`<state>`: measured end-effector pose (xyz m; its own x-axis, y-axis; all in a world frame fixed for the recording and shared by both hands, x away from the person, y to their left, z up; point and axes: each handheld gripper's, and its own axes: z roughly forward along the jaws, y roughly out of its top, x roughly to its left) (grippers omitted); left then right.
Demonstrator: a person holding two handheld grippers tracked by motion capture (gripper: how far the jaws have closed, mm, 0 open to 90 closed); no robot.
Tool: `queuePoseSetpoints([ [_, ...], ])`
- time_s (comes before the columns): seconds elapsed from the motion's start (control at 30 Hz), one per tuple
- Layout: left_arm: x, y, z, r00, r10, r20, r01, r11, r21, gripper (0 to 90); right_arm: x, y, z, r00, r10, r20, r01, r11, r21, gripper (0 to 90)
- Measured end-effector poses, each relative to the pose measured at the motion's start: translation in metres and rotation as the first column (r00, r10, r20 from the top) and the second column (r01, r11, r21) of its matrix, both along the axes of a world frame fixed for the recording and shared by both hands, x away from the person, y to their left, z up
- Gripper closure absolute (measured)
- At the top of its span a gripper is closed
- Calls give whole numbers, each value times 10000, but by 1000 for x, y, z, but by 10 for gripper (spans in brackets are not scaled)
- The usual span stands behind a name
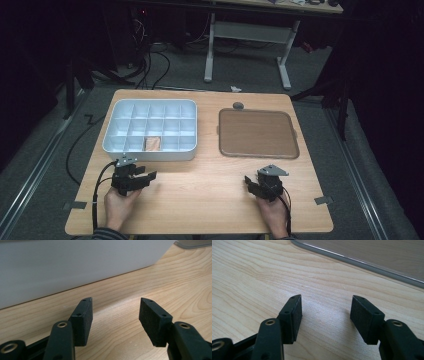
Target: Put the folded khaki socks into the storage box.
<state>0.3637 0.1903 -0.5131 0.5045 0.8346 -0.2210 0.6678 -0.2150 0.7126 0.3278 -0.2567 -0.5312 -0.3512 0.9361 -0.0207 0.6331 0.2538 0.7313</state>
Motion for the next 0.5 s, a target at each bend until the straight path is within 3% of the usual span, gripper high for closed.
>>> queuePoseSetpoints([
  [0.23,1,-1,-6,9999,105,-88,-104,9998,146,443,0,0,0,10000,1,-1,-1,10000,1,431],
  [0.5,4,-5,-12,9999,148,82,-151,9988,470,436,0,0,0,10000,-4,-1,4,10000,1,431],
])
